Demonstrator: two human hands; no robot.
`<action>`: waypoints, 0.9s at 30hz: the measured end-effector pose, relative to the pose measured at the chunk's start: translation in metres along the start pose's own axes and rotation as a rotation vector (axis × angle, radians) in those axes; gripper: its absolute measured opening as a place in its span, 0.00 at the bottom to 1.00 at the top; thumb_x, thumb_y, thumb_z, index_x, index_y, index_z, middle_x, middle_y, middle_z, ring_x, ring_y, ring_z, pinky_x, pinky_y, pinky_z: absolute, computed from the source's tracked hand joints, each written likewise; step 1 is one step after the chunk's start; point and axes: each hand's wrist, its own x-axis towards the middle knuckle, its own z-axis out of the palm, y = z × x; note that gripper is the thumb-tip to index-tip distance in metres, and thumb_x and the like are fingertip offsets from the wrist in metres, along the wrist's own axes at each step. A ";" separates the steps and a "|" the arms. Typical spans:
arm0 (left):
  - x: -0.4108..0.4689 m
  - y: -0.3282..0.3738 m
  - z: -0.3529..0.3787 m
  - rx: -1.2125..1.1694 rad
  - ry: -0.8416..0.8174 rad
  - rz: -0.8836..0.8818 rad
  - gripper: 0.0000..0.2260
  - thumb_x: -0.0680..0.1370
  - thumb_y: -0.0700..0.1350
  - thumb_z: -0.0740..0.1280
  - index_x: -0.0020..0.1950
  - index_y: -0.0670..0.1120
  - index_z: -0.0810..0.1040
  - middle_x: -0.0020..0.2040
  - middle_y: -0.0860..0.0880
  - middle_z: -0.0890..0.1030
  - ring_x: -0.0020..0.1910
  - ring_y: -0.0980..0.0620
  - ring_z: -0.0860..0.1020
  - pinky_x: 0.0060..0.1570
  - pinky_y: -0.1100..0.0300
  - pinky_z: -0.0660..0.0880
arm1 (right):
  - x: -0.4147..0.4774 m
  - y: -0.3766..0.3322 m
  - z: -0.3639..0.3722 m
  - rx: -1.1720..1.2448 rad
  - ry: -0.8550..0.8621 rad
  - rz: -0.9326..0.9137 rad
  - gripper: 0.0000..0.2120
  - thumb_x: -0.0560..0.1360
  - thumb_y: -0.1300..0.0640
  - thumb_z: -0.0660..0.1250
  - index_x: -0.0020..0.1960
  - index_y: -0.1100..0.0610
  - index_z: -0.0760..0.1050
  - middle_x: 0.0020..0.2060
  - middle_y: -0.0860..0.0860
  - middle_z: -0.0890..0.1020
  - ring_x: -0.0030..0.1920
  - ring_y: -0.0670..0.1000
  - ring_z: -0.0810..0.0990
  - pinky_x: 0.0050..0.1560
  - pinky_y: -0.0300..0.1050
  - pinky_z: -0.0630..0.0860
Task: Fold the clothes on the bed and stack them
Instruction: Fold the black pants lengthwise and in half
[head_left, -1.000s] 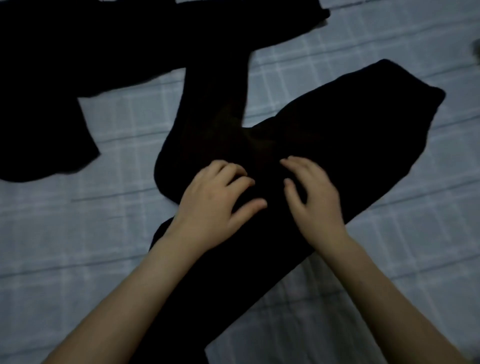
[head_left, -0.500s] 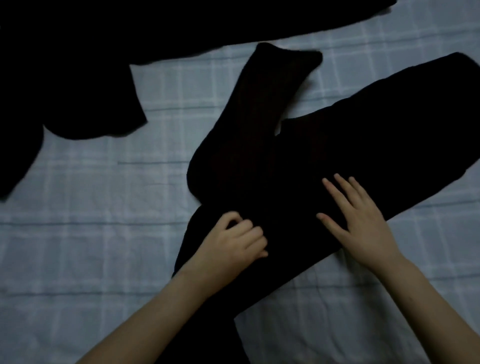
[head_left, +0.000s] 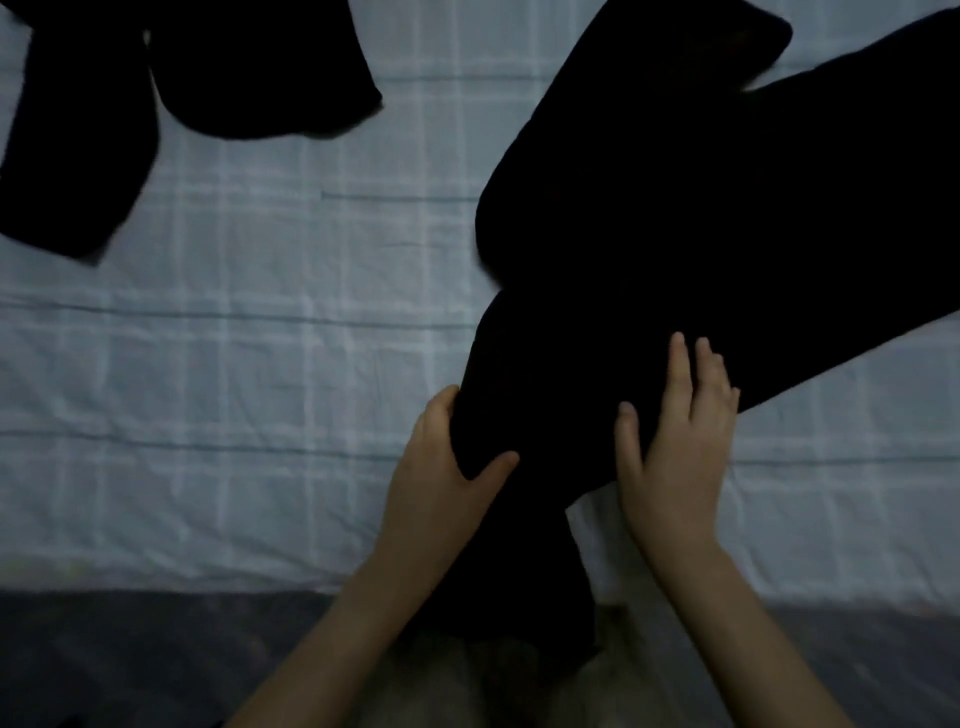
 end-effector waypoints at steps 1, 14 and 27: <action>-0.003 -0.006 -0.002 -0.038 -0.011 -0.038 0.24 0.71 0.56 0.74 0.64 0.57 0.68 0.51 0.66 0.75 0.48 0.72 0.74 0.41 0.77 0.70 | -0.013 -0.005 0.005 0.005 0.023 0.029 0.29 0.80 0.58 0.63 0.78 0.62 0.60 0.76 0.64 0.61 0.76 0.65 0.58 0.76 0.62 0.56; -0.005 -0.040 -0.035 -0.293 -0.108 -0.053 0.13 0.73 0.48 0.75 0.53 0.47 0.77 0.44 0.55 0.82 0.40 0.67 0.80 0.35 0.74 0.74 | -0.125 -0.067 0.043 0.246 -0.025 0.383 0.28 0.80 0.51 0.65 0.78 0.53 0.61 0.61 0.52 0.73 0.61 0.54 0.74 0.58 0.39 0.68; -0.054 -0.057 -0.048 -0.378 -0.229 0.101 0.17 0.68 0.53 0.77 0.54 0.53 0.79 0.49 0.57 0.84 0.49 0.60 0.82 0.43 0.70 0.76 | -0.168 -0.045 0.037 0.589 -0.219 0.409 0.34 0.77 0.62 0.69 0.77 0.44 0.61 0.36 0.46 0.78 0.36 0.42 0.78 0.40 0.35 0.73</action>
